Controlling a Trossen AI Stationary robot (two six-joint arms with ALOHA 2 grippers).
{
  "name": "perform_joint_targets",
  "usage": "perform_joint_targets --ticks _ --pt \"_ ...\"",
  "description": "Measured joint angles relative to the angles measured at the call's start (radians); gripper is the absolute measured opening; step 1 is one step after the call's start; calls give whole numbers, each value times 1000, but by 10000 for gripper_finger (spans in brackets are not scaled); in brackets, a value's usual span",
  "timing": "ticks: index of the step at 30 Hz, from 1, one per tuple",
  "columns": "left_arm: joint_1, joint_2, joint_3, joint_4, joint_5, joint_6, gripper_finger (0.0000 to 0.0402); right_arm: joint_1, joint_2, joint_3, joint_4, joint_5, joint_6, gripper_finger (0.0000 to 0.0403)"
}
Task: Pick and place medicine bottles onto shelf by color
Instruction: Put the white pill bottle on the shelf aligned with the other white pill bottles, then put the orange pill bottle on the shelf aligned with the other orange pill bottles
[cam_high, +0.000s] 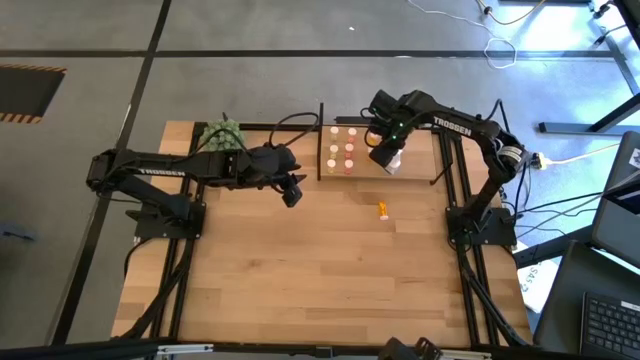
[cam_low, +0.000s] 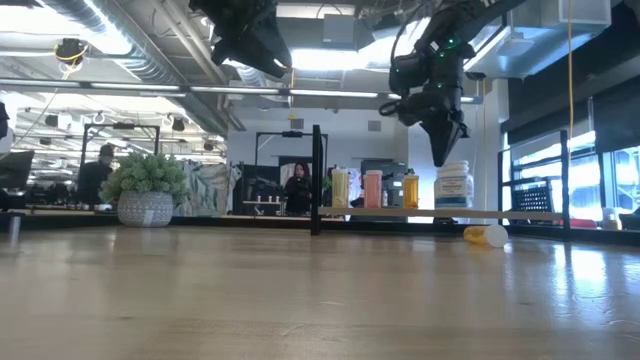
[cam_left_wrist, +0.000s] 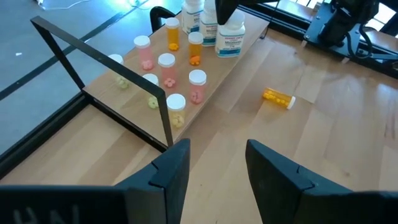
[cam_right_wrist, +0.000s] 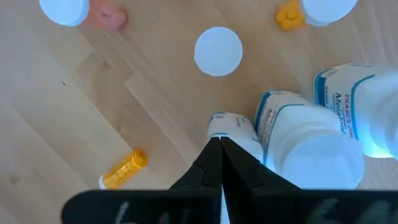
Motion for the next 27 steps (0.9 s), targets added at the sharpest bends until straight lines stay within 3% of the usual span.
perform_joint_targets --ticks 12,19,24,27 --pt "0 0 0 0 0 0 150 11 -2 8 -25 9 -44 0" --pt "0 0 0 -4 0 0 150 86 -3 40 -28 -4 -59 0" --pt "0 0 0 -12 0 0 150 148 -3 60 -12 172 -72 0" --pt "0 0 0 -13 0 0 150 161 -3 93 -36 209 -74 0"
